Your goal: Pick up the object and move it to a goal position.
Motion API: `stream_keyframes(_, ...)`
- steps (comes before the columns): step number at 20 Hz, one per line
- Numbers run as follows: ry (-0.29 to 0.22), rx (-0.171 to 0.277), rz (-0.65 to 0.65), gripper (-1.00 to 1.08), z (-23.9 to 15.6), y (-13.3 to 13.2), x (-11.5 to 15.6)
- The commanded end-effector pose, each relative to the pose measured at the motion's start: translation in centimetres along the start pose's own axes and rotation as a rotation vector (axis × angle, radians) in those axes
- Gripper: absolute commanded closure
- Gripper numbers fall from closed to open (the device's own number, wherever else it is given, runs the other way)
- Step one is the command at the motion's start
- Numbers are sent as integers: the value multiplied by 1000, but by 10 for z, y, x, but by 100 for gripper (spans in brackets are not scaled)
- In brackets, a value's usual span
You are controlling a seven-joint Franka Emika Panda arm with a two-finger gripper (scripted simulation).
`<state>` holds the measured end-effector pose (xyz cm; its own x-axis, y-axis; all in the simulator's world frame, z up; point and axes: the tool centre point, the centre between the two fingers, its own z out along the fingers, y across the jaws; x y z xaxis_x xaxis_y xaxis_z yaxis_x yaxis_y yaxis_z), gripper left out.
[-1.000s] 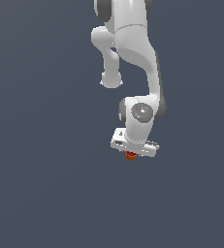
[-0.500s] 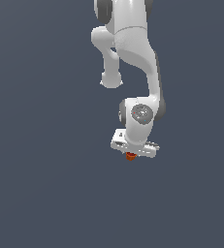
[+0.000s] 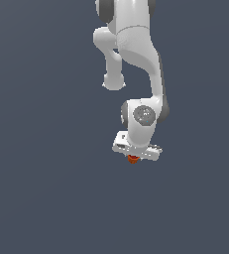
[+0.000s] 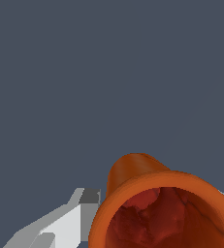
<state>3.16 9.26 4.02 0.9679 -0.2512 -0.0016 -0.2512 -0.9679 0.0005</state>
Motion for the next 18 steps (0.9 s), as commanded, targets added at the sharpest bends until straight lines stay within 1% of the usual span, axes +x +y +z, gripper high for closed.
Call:
stream_keyframes(1,1,0,0,108,-4,4,-1)
stream_keyframes(5,1,0,0,108,-13,14,-7)
stream_keyframes(9,1,0,0,108,-28,30,-16)
stream_keyframes(13,1,1,1,108,-47,52,-28)
stream_keyframes(18,1,1,1,108,-77,87,-46)
